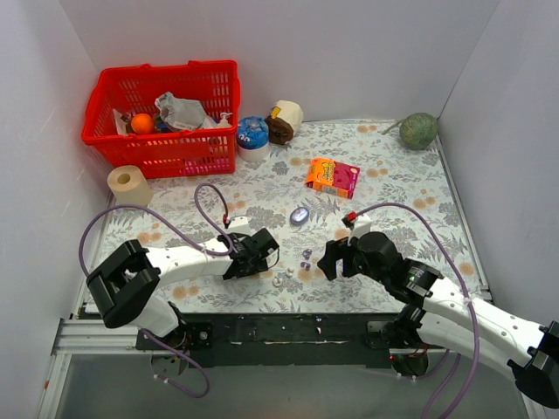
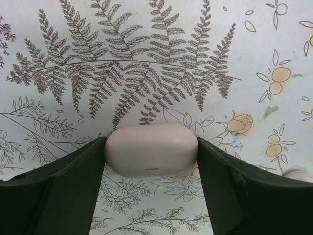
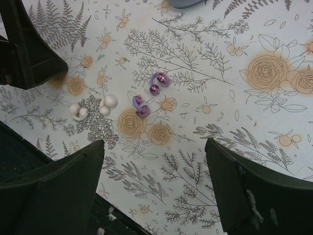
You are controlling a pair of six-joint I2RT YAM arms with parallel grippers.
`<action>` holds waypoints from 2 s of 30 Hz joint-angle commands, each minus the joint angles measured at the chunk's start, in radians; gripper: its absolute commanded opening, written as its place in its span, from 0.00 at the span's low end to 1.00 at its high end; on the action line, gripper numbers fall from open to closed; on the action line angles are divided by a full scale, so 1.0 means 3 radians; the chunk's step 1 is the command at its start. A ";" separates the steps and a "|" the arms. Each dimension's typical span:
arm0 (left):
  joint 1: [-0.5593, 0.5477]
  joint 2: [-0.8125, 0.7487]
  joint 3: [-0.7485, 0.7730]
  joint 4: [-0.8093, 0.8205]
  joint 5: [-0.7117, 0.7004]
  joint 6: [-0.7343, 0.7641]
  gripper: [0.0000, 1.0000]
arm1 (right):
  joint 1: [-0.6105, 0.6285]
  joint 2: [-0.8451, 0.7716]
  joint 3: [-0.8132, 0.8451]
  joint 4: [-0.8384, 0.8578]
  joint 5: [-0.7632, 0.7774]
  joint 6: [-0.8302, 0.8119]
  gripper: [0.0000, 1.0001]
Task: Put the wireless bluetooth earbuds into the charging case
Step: Pick up the charging case at the center of the board, then open the charging case.
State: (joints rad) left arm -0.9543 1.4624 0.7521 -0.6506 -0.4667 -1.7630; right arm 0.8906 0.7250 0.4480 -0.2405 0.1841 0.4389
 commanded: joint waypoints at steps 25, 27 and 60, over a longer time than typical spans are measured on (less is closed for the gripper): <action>-0.0240 -0.1796 -0.1433 0.3988 0.1484 0.3579 0.10 | 0.0002 0.0630 0.1820 -0.0594 -0.0756 -0.0436 0.98; -0.0235 -0.1786 -0.1453 0.4223 0.1571 0.3912 0.00 | 0.0002 0.0682 0.1876 -0.0686 -0.0803 -0.0389 0.98; -0.0419 -0.1638 -0.1106 0.4035 0.1714 0.4716 0.00 | 0.0002 0.1188 0.1866 -0.0548 -0.0665 -0.0210 0.82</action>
State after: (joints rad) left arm -1.0710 1.0027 0.4034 0.5556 0.0593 -0.3668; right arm 0.8906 1.1011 0.9989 -0.4347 -0.0513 0.3717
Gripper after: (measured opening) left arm 0.666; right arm 0.836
